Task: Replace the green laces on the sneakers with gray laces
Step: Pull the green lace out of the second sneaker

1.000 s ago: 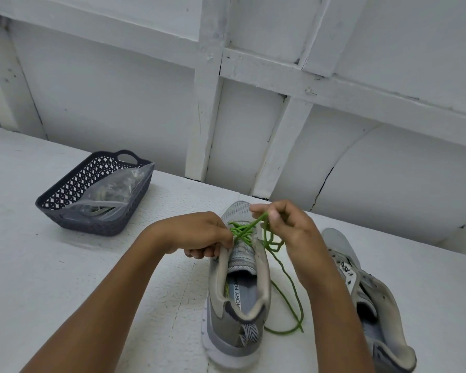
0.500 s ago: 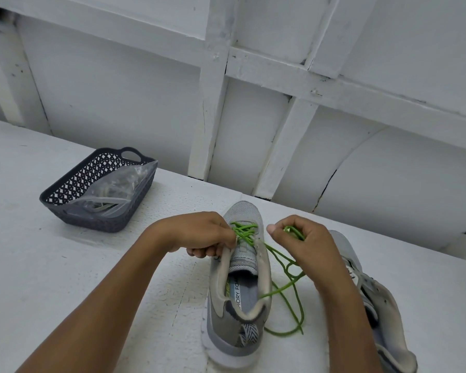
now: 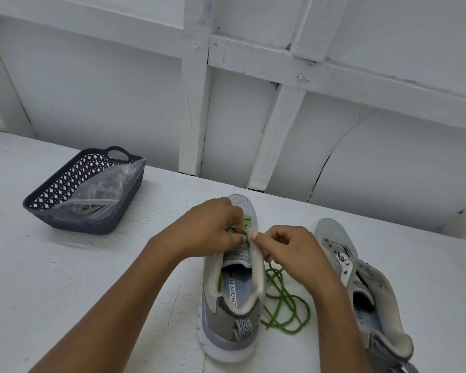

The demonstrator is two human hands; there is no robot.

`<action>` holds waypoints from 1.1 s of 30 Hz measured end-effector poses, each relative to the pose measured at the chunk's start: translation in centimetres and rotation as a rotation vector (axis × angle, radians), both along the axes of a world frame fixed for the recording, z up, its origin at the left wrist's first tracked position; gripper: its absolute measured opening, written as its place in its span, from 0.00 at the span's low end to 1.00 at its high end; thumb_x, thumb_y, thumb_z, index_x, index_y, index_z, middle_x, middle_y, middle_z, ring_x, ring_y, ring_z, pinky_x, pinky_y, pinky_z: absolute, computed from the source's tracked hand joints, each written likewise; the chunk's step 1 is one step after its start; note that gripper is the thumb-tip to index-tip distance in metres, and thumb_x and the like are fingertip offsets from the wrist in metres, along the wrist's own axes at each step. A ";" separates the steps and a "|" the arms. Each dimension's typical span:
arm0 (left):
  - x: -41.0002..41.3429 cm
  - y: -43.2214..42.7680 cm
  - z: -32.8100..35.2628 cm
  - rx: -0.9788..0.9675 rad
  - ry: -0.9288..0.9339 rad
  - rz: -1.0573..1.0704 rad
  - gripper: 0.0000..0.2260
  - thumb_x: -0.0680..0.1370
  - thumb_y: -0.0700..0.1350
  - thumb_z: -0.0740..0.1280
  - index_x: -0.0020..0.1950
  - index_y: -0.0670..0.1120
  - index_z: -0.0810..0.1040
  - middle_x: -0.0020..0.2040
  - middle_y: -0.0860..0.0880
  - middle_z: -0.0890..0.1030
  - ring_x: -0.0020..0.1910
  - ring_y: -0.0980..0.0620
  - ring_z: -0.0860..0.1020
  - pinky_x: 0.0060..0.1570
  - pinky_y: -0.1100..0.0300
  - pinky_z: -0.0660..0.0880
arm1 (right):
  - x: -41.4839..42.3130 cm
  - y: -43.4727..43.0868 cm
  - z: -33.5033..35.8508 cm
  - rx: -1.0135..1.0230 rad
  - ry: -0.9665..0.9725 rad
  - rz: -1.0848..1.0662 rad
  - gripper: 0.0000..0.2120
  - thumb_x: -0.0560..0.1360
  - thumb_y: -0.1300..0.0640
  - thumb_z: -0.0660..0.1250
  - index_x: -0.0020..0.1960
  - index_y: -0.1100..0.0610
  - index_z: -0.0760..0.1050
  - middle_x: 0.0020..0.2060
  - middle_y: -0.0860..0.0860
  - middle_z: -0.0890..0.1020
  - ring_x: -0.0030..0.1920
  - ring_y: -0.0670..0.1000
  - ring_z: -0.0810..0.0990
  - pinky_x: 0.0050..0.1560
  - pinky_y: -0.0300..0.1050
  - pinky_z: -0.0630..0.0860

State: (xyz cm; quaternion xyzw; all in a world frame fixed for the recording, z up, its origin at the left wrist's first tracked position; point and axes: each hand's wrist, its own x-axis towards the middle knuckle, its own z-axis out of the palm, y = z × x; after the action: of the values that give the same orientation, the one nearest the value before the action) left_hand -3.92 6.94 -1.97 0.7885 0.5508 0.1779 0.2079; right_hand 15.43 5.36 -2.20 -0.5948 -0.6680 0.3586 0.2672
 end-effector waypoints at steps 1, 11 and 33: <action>0.2 -0.1 -0.1 0.011 0.022 -0.002 0.08 0.75 0.53 0.70 0.51 0.51 0.80 0.51 0.52 0.75 0.51 0.53 0.74 0.51 0.53 0.74 | 0.0 0.1 0.0 -0.001 0.011 -0.002 0.17 0.73 0.42 0.71 0.33 0.54 0.81 0.30 0.50 0.83 0.36 0.54 0.81 0.45 0.54 0.79; 1.5 -0.4 -0.6 0.167 0.087 -0.003 0.09 0.78 0.51 0.67 0.58 0.55 0.78 0.54 0.53 0.72 0.55 0.53 0.69 0.48 0.56 0.70 | 0.7 0.7 -0.6 -0.012 0.058 0.022 0.16 0.77 0.57 0.66 0.31 0.58 0.79 0.28 0.51 0.82 0.32 0.45 0.80 0.45 0.49 0.77; -0.6 0.4 0.2 -0.263 -0.838 0.083 0.05 0.77 0.38 0.67 0.42 0.46 0.77 0.49 0.48 0.86 0.55 0.48 0.82 0.59 0.52 0.74 | 0.6 0.8 0.0 -0.153 0.158 0.021 0.17 0.77 0.62 0.64 0.30 0.57 0.78 0.29 0.54 0.80 0.31 0.48 0.80 0.37 0.43 0.73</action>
State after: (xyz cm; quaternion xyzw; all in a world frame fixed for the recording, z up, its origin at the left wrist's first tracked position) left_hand -4.54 7.35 -1.82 0.5924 0.4679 0.4190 0.5045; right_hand 15.99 6.16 -2.24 -0.5763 -0.6217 0.4571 0.2691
